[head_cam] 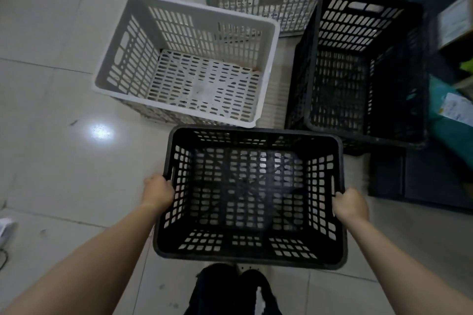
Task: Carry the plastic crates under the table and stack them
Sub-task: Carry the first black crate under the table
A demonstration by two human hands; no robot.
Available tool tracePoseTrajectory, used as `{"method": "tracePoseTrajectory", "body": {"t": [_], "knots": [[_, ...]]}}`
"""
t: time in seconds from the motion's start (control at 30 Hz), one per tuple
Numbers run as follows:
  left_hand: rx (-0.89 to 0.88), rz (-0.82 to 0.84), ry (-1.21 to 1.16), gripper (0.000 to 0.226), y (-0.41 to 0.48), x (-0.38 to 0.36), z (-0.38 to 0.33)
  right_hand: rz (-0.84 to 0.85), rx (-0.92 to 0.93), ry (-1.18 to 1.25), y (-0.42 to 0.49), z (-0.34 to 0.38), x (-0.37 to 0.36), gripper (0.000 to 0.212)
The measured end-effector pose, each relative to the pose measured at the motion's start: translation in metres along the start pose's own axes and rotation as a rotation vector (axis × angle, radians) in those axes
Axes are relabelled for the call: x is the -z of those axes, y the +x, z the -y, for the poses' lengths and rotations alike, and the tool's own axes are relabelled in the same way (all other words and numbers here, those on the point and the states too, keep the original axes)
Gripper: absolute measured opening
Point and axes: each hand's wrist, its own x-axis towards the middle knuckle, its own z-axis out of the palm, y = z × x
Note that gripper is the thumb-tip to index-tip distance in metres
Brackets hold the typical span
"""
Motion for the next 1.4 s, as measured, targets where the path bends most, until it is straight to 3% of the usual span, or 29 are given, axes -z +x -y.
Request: {"method": "tracePoseTrajectory", "body": {"t": [0.1,0.23,0.33,0.4,0.6,0.73,0.83,0.93,1.13,1.23,1.33,1.4], "knots": [[-0.067,-0.013,-0.008,0.030,0.000,0.036,0.009,0.055,0.040,-0.038,-0.014,0.000,0.026,0.025],[-0.099,0.032,0.076,0.035,-0.040,0.106,0.013,-0.035,0.032,-0.030,-0.069,0.013,0.072,0.030],[-0.071,0.060,0.060,0.037,-0.092,0.166,0.015,-0.033,0.101,-0.045,-0.121,0.024,0.129,0.023],[-0.034,0.058,-0.025,0.036,-0.129,0.209,0.010,-0.023,0.128,-0.045,-0.155,0.034,0.179,0.020],[-0.032,-0.042,-0.512,0.026,-0.203,0.343,-0.020,-0.155,0.187,0.080,-0.249,0.066,0.335,0.040],[-0.224,-0.057,-0.624,0.027,-0.253,0.446,-0.054,-0.304,0.258,0.228,-0.327,0.074,0.435,0.040],[-0.373,-0.078,-0.673,0.023,-0.306,0.514,-0.076,-0.378,0.294,0.285,-0.396,0.065,0.500,0.027],[-0.506,-0.118,-0.569,0.023,-0.347,0.561,-0.090,-0.452,0.304,0.352,-0.469,0.040,0.543,0.020],[-0.837,-0.200,-0.355,0.055,-0.396,0.589,-0.141,-0.616,0.098,0.466,-0.596,-0.051,0.558,0.030],[-0.911,-0.216,-0.198,0.041,-0.499,0.579,-0.145,-0.635,-0.016,0.506,-0.644,-0.115,0.546,0.026],[-1.020,-0.099,-0.129,0.040,-0.570,0.549,-0.154,-0.576,-0.146,0.592,-0.685,-0.192,0.529,0.035],[-1.107,-0.002,-0.021,0.038,-0.601,0.515,-0.163,-0.476,-0.254,0.686,-0.714,-0.246,0.511,0.019]]}}
